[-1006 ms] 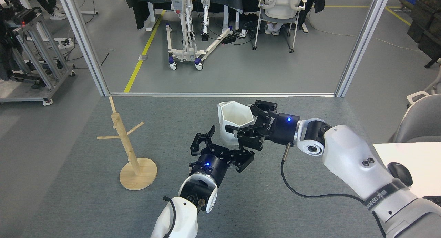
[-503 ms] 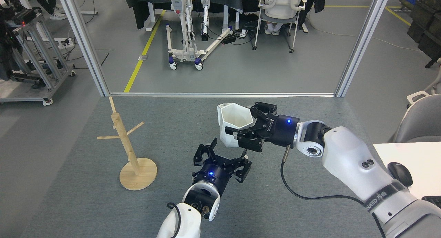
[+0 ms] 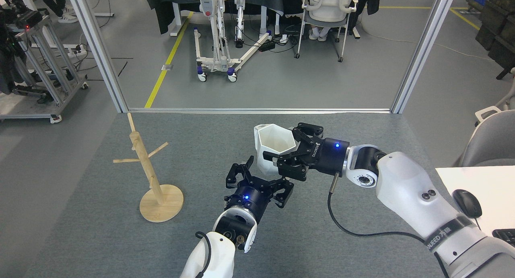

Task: Hang cup on storage rack
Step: 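Grasp the white cup's base with the left gripper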

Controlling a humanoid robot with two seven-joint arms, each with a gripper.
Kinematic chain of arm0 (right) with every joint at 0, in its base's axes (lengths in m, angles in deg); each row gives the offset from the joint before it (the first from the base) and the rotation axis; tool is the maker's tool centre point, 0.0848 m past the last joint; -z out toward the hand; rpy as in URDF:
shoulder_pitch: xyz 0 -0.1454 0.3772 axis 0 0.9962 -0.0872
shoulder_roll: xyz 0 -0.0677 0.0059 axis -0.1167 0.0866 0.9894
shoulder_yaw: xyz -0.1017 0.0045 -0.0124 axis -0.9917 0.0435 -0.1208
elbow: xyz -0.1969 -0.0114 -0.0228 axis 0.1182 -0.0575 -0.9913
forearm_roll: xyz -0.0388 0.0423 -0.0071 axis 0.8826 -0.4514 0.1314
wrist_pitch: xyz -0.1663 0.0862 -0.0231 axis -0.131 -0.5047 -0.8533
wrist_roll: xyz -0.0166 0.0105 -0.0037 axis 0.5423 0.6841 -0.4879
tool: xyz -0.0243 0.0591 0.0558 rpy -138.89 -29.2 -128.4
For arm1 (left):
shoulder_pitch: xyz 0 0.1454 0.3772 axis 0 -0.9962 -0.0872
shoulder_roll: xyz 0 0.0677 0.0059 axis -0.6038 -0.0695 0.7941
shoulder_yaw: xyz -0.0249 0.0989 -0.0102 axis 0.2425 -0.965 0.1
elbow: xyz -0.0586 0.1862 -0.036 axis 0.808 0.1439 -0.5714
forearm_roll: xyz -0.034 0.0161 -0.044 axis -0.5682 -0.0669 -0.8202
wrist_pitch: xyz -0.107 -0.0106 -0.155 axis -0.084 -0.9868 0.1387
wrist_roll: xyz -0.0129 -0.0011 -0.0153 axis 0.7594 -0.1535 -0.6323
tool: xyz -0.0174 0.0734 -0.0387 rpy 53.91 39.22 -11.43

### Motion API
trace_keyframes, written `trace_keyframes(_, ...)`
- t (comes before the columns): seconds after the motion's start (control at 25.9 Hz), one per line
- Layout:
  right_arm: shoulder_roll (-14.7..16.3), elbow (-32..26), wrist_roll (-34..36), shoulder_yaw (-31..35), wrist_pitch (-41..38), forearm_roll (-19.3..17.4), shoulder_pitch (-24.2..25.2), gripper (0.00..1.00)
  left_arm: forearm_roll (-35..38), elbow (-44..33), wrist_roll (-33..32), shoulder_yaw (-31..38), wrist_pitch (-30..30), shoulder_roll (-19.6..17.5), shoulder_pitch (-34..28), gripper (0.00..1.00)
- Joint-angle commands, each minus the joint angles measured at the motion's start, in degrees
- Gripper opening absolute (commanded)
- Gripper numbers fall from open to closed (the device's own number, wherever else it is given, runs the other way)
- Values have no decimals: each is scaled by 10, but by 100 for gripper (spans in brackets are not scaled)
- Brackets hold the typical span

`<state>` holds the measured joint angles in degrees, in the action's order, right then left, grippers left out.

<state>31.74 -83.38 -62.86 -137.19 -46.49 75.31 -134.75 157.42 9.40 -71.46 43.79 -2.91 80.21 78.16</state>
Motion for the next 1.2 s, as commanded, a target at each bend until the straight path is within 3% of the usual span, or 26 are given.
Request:
trace_keyframes(0.0,0,0,0,0,0,0,-1,12,0,1,-1,2,-2,1,9,99)
trace_keyframes(0.35,-1,0,0,0,0,0,0,12,-1,17,-1,0,-3,1,32,97)
trace_keyframes(0.5,-1,0,0,0,0,0,0,12,-1,22,1,1,-2,1,34,90)
trace_keyframes(0.66,-1,0,0,0,0,0,0,12,-1,24,6,2,-1,1,34,81)
trace_keyframes(0.81,-1,0,0,0,0,0,0,14,-1,22,6,2,1,1,34,58)
trace_keyframes(0.93,-1,0,0,0,0,0,1,19,0,18,8,2,2,1,34,51)
trace_keyframes(1.08,-1,-1,0,1,0,0,4,35,-1,19,10,1,8,1,34,35)
trace_keyframes(1.16,-1,-1,0,1,0,-1,4,64,-1,17,11,0,10,1,34,23)
